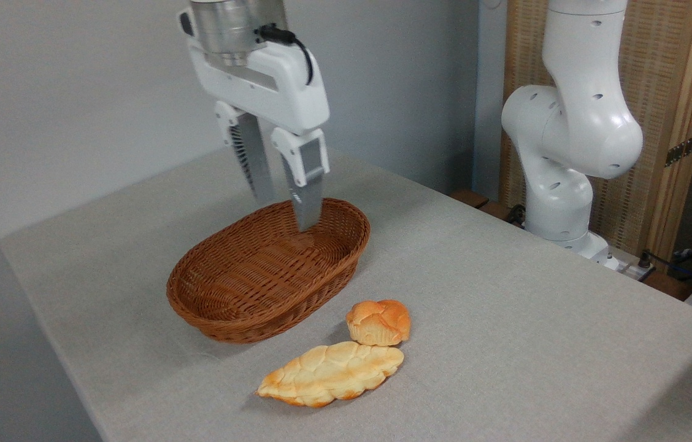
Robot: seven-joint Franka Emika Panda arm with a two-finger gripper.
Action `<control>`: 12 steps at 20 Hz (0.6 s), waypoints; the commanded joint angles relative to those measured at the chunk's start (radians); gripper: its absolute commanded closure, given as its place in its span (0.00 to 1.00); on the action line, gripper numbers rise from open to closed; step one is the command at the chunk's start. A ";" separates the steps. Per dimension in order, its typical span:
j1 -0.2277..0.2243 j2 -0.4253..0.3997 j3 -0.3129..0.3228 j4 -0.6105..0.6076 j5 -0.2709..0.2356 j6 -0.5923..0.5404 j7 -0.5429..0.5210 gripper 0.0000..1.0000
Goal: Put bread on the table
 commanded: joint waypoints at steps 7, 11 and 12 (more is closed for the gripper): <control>0.042 0.064 -0.051 0.104 -0.030 -0.004 -0.068 0.00; 0.042 0.061 -0.052 0.099 -0.032 -0.004 -0.070 0.00; 0.044 0.056 -0.051 0.093 -0.033 -0.004 -0.070 0.00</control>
